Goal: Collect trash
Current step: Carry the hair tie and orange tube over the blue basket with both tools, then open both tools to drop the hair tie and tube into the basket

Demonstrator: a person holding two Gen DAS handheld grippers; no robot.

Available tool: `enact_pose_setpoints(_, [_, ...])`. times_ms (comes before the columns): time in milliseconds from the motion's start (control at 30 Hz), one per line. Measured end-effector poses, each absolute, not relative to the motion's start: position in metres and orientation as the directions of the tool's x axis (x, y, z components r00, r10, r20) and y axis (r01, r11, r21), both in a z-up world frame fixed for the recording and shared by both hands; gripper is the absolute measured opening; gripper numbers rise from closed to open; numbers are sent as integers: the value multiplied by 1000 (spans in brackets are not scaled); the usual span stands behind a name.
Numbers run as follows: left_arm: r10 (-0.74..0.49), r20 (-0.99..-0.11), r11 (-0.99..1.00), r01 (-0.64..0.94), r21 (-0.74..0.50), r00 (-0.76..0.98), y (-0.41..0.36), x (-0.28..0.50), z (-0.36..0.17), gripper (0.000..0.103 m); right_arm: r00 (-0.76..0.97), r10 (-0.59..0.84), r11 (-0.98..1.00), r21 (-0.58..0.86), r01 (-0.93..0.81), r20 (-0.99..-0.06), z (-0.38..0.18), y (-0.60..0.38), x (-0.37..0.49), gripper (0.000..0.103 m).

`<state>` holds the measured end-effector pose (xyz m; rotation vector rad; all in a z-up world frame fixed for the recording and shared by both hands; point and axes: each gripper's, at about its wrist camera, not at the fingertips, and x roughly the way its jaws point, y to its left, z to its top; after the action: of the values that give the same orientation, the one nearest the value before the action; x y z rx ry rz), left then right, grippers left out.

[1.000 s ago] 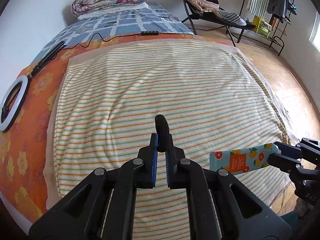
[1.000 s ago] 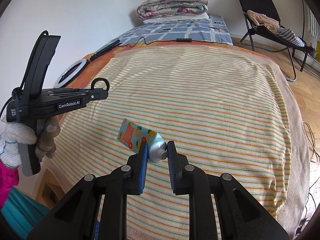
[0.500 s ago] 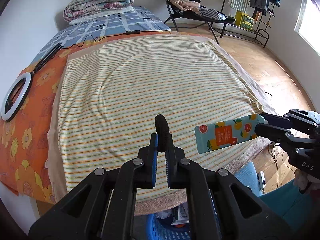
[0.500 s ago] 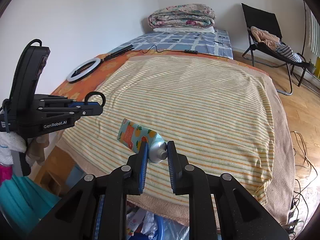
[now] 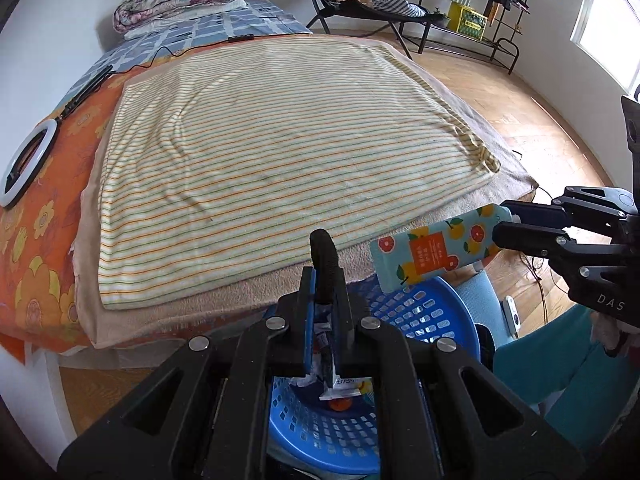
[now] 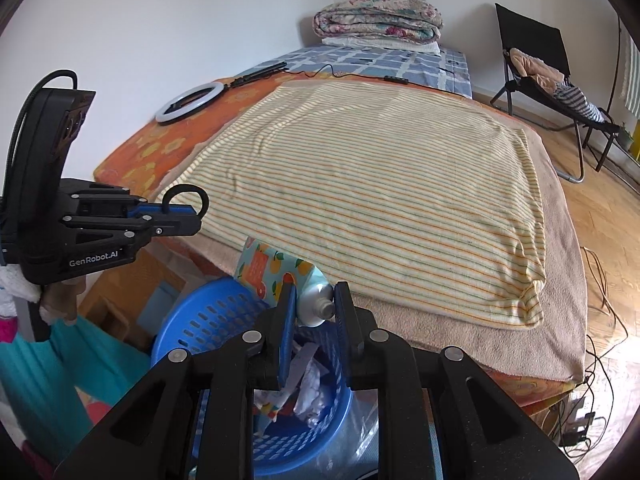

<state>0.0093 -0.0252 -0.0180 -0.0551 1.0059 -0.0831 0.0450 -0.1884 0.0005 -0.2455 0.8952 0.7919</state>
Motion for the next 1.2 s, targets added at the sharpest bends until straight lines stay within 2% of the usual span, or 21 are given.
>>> enact_pose_setpoints(667, [-127,-916,992,71,-108,379,-45,-34,-95,5,294,440,683,104,-723,-849,-52,-188,2,17])
enact_pose_setpoints(1200, [-113,-939,993,53,-102,325,-45,-34,-118,5,223,430,706,171,-687,-875,-74,-189,7,18])
